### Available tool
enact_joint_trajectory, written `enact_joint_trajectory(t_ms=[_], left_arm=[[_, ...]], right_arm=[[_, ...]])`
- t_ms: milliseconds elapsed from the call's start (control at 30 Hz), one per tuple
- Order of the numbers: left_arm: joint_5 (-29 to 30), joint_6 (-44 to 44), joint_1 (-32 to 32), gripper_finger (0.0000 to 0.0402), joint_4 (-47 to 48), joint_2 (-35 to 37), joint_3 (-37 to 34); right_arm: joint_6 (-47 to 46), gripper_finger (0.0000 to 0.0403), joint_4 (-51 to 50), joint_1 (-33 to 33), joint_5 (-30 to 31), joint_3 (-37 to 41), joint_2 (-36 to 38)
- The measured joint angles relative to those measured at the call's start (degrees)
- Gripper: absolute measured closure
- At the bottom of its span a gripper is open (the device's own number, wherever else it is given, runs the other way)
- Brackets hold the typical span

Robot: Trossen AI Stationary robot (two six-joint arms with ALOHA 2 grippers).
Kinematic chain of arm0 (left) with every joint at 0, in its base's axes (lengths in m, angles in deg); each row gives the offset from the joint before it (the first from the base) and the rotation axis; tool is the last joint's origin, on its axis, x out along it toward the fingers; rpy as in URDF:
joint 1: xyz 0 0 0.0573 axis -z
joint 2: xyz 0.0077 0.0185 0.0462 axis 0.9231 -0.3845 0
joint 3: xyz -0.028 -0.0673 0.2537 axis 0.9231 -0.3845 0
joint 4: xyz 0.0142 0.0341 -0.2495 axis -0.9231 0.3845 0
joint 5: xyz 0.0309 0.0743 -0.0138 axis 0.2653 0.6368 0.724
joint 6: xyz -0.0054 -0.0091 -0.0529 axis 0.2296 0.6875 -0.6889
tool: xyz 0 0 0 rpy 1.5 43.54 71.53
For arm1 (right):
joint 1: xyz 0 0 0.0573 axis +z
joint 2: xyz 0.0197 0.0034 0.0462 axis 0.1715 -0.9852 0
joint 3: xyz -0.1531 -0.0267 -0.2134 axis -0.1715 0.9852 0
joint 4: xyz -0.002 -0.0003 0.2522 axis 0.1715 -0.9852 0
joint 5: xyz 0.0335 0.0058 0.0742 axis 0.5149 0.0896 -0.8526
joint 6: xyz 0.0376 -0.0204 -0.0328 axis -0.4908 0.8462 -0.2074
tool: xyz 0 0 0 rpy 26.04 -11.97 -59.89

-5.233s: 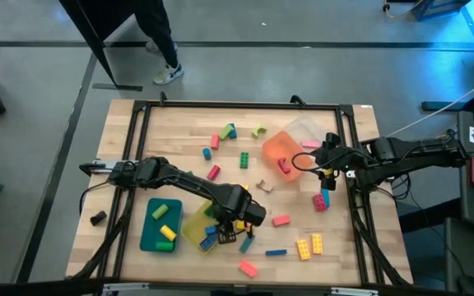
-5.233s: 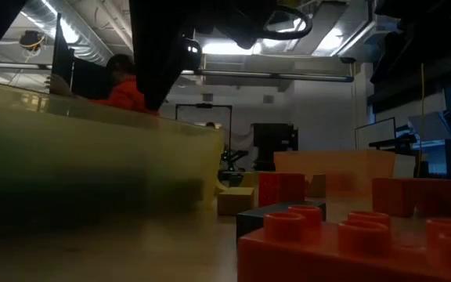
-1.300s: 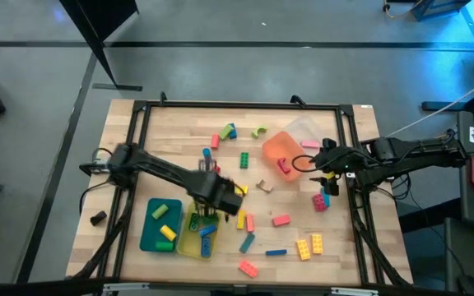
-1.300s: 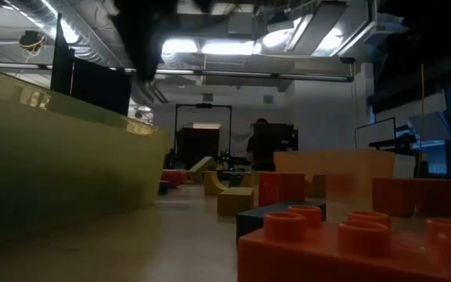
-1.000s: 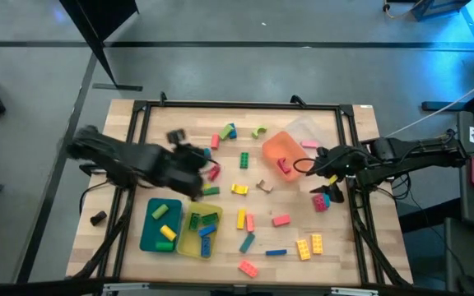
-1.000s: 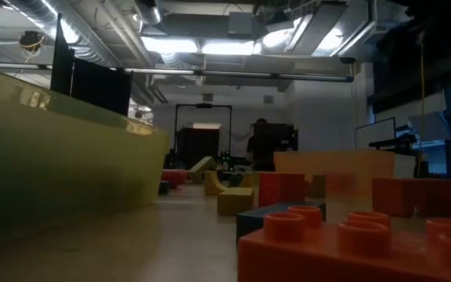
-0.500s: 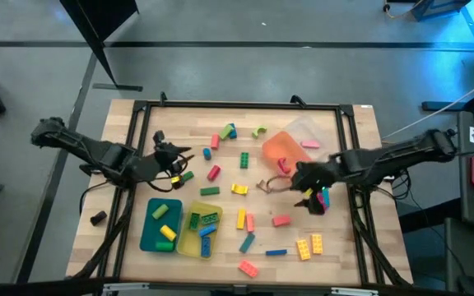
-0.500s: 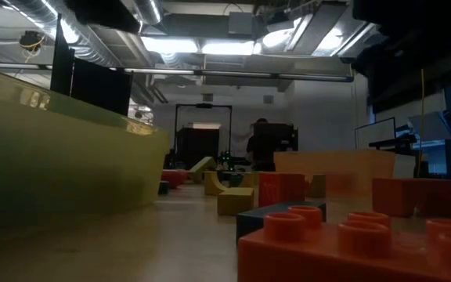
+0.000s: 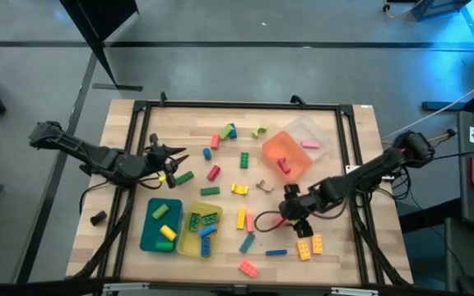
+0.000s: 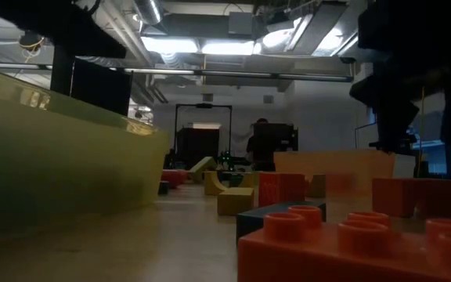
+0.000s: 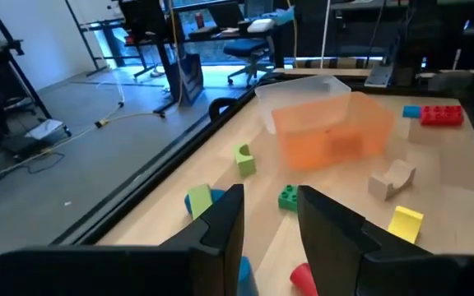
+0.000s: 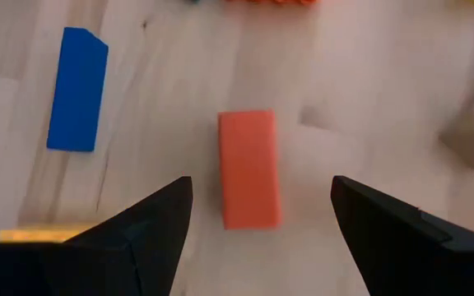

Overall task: Sort blocks by size
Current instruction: Put the orange rectangle block into the orange bin

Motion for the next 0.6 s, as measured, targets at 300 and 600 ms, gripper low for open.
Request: enact_joint_trajectory(t_ms=[300,600], left_arm=[[-0.09,-5.33,0.0,0.0302,-0.27,4.15,-6.1],[-0.09,-5.77,0.07,0.0302,-3.15,4.17,-9.75]], right_arm=[[-1.28,0.0111,6.36,0.54,0.58,0.0,-5.5],[-2.99,0.0131,6.04,0.5,3.09,0.0,-9.52]])
